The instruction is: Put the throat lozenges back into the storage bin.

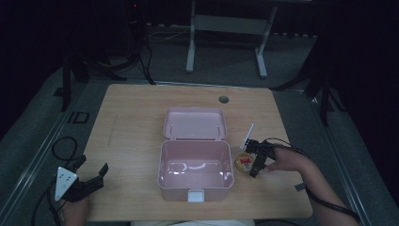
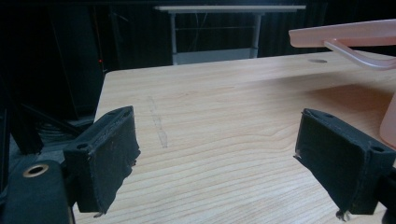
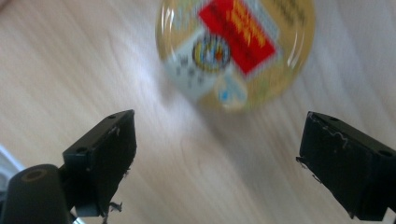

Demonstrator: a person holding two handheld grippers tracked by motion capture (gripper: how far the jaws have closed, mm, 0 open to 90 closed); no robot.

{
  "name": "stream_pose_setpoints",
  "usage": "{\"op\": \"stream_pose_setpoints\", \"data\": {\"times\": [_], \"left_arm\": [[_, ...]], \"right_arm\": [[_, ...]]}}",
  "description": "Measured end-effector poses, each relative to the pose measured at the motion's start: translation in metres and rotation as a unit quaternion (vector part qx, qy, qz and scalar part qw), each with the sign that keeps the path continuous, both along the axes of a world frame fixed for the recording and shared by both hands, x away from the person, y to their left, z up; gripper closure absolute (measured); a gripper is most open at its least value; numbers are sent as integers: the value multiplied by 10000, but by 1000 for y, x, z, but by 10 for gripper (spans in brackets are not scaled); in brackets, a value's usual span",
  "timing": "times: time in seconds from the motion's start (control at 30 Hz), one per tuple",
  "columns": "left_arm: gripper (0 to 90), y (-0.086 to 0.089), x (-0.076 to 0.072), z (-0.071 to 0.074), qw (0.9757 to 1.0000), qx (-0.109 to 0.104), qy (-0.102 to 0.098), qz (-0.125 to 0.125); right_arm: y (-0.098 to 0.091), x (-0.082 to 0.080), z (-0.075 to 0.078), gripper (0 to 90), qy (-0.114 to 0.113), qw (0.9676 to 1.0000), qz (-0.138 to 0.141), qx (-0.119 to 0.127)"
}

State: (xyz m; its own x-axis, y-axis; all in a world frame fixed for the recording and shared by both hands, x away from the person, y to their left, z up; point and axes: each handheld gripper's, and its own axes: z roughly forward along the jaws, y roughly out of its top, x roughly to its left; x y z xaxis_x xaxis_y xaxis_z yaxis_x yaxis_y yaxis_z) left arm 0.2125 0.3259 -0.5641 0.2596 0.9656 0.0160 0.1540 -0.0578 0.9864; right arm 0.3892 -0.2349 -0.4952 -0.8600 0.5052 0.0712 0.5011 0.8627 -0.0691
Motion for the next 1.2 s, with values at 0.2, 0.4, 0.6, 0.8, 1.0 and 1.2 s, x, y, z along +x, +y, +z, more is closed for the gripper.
{"op": "stream_pose_setpoints", "data": {"times": [0.2, 0.4, 0.6, 0.8, 1.0, 1.2], "left_arm": [[135, 0, 0, 0, 10000, -1, -3, -7], [135, 0, 0, 0, 10000, -5, -7, -12], [135, 0, 0, 0, 10000, 18, 7, -29], [135, 0, 0, 0, 10000, 21, 9, -29], [135, -1, 0, 0, 10000, 25, 12, -26], [135, -1, 0, 0, 10000, 27, 16, -25]], "right_arm": [[17, 11, -2, 107, -10, 10000, -6, 76], [29, 19, -11, 107, 66, 10000, -4, 33], [32, 22, -23, 180, 246, 9996, -36, -139], [32, 22, -22, 201, 294, 9993, -3, -218], [27, 19, 1, 202, 246, 9993, 174, -205], [23, 5, 40, 202, 77, 9964, 841, -111]]}}
